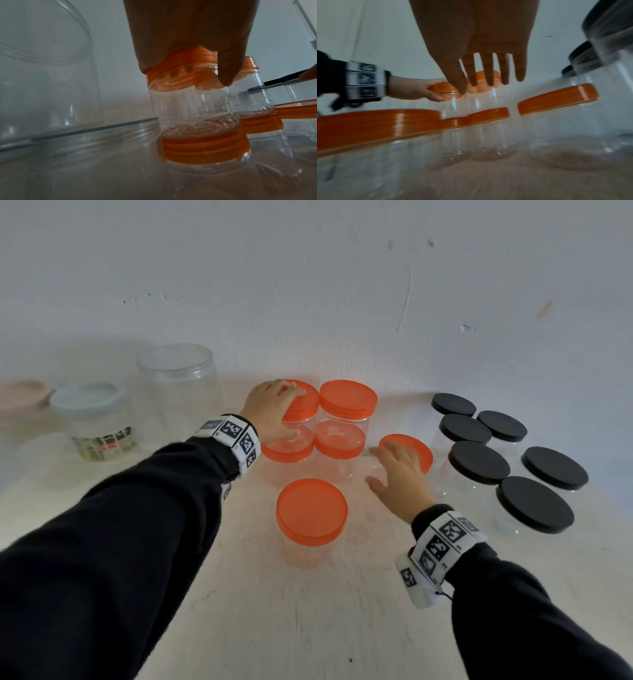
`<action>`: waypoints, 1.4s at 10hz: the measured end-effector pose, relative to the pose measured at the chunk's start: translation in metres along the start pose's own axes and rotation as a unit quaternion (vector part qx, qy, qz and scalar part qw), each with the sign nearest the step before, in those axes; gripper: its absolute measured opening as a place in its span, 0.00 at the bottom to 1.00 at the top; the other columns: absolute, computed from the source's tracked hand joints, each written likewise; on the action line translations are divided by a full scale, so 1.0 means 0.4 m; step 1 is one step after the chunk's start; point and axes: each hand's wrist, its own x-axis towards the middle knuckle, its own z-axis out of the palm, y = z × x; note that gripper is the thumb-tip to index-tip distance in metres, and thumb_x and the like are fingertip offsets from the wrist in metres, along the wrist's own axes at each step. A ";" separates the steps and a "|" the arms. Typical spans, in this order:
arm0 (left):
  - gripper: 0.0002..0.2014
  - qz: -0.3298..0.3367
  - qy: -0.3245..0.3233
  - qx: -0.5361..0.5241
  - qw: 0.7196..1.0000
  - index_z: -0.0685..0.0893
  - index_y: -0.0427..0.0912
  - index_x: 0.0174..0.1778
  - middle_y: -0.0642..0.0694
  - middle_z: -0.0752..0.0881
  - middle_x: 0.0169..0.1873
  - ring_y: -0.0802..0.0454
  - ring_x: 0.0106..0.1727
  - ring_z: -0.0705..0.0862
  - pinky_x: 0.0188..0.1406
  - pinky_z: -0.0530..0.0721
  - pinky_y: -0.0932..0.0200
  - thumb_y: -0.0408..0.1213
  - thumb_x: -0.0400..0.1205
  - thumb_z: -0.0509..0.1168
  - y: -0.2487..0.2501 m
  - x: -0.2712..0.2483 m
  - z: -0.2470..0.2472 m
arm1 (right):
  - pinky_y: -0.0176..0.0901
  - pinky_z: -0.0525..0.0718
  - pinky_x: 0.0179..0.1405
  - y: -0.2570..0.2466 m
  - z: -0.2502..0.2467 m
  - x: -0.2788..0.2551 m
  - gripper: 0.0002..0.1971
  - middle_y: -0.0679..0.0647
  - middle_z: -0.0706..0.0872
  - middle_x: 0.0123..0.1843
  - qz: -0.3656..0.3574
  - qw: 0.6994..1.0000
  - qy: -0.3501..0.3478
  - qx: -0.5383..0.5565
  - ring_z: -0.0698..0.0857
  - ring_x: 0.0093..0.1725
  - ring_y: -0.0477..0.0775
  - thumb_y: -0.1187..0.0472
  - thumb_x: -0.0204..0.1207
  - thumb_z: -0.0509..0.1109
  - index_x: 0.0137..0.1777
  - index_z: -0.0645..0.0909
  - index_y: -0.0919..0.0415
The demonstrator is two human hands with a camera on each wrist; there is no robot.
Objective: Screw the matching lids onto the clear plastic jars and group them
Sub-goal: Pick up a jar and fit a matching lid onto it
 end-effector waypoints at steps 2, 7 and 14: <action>0.39 0.002 0.003 0.002 1.000 0.64 0.45 0.77 0.44 0.65 0.75 0.43 0.76 0.62 0.76 0.57 0.48 0.48 0.72 0.73 0.000 0.000 0.003 | 0.61 0.62 0.74 0.068 0.026 0.063 0.25 0.59 0.59 0.80 0.136 0.987 -0.068 -0.052 0.55 0.79 0.65 0.60 0.80 0.62 0.76 0.62 0.61; 0.38 -0.002 0.005 -0.011 1.000 0.64 0.47 0.77 0.46 0.65 0.76 0.45 0.77 0.61 0.76 0.55 0.49 0.48 0.72 0.72 -0.003 0.000 0.001 | 0.57 0.69 0.70 0.066 0.054 0.123 0.25 0.58 0.63 0.78 0.102 0.993 -0.050 0.003 0.56 0.78 0.62 0.66 0.78 0.62 0.75 0.65 0.60; 0.38 -0.005 0.005 -0.008 1.000 0.65 0.46 0.77 0.45 0.66 0.75 0.44 0.76 0.62 0.76 0.55 0.50 0.47 0.72 0.72 0.004 -0.003 -0.004 | 0.63 0.61 0.75 -0.165 0.056 -0.056 0.51 0.49 0.50 0.83 -0.202 0.957 -0.206 0.038 0.49 0.81 0.57 0.24 0.56 0.65 0.79 0.56 0.41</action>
